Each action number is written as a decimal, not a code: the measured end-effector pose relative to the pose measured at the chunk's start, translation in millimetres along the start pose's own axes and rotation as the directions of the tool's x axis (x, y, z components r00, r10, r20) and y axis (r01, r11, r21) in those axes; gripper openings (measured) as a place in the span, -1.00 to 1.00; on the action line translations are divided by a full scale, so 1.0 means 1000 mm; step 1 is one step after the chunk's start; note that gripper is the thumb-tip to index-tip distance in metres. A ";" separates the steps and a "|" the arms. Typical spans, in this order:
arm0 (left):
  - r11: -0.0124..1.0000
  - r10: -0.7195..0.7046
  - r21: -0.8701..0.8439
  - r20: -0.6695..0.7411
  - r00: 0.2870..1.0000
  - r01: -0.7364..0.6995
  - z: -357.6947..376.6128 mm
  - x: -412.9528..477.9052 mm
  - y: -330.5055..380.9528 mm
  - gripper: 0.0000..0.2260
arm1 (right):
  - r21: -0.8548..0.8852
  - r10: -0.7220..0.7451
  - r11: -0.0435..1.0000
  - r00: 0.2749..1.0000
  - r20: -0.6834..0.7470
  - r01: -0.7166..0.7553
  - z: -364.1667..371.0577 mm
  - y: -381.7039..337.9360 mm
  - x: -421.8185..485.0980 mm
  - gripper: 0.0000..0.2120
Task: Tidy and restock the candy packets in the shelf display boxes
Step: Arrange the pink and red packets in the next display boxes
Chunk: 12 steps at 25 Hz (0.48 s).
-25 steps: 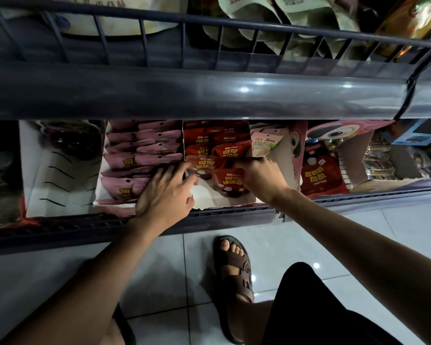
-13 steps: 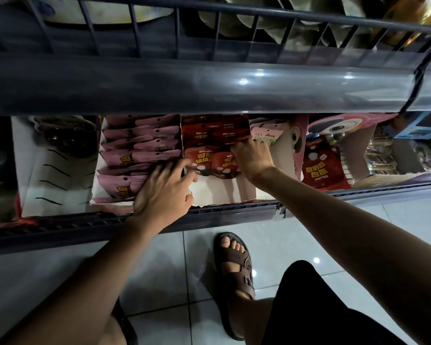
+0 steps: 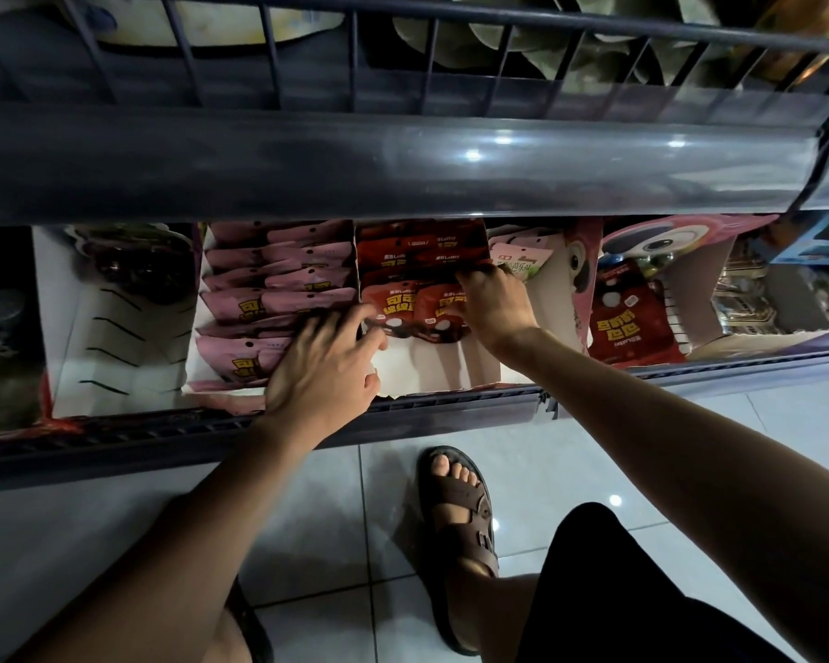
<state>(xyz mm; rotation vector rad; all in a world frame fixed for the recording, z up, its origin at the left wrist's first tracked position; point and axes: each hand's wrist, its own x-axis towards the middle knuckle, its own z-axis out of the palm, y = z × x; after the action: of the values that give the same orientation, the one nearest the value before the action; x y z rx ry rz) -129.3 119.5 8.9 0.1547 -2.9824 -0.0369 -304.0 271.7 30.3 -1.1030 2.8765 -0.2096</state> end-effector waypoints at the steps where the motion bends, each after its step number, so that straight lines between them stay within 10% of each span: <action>1: 1.000 -0.002 0.003 0.005 1.000 0.002 0.000 0.000 0.000 -0.73 | 0.003 -0.011 1.000 1.000 -0.025 0.012 -0.002 0.001 -0.003 -0.59; 8: 1.000 0.007 0.010 -0.007 1.000 -0.007 -0.003 -0.001 0.001 -0.72 | 0.065 -0.009 0.998 0.968 -0.250 0.026 -0.017 0.024 -0.041 -0.51; 12: 1.000 -0.010 -0.004 0.005 1.000 0.010 -0.002 0.001 0.003 -0.69 | 0.142 0.358 0.934 0.834 -0.420 -0.329 -0.034 0.081 -0.085 -0.41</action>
<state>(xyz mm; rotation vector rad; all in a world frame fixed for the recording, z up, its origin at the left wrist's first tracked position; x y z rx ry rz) -129.9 122.8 10.8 0.1697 -2.9863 -0.0451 -297.3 391.6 52.2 -0.5567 3.3668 -0.5983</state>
